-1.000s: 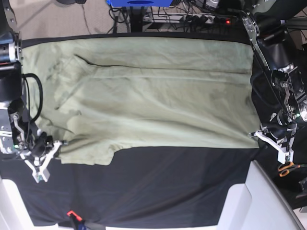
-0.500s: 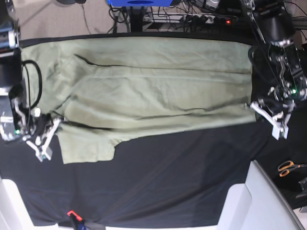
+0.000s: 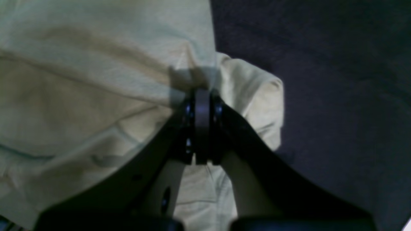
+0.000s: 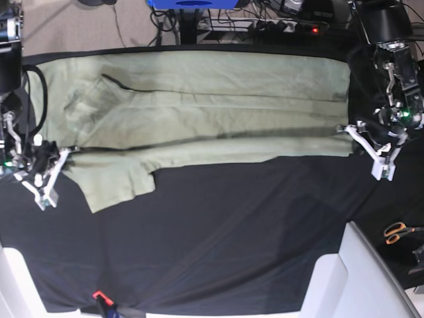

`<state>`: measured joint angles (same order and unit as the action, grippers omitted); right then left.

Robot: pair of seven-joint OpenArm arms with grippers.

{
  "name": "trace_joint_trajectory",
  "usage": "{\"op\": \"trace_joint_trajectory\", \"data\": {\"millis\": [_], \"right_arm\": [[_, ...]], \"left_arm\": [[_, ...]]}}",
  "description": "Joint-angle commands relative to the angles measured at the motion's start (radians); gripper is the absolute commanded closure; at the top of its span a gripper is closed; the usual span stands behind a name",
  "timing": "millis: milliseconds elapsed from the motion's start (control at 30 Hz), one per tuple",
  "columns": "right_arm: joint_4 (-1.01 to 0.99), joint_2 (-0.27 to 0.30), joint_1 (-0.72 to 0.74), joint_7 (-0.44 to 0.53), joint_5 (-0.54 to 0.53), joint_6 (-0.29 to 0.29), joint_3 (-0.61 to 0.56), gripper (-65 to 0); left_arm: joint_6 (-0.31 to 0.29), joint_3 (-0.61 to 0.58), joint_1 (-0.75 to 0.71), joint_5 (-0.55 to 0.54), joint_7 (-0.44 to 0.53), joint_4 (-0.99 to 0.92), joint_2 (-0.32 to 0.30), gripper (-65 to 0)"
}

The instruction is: Fold the T-shirt properly

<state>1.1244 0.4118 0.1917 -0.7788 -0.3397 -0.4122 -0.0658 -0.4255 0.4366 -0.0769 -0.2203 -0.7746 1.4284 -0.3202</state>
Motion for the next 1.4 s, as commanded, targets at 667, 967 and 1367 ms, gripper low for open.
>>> {"op": "trace_joint_trajectory", "data": {"millis": [667, 967, 1367], "right_arm": [[0.188, 0.031, -0.131, -0.086, -0.003, 0.002, 0.123, -0.2], [0.231, 0.022, -0.194, -0.104, -0.005, 0.002, 0.137, -0.2], [0.339, 0.022, -0.318, -0.126, -0.006, 0.002, 0.203, -0.2]], "left_arm": [[-0.091, 0.018, -0.083, 0.002, -0.021, 0.087, -0.06, 0.0], [-0.091, 0.018, -0.153, 0.008, -0.021, 0.19, -0.06, 0.0], [-0.091, 0.018, -0.223, 0.009, -0.019, 0.208, -0.06, 0.0]]}}
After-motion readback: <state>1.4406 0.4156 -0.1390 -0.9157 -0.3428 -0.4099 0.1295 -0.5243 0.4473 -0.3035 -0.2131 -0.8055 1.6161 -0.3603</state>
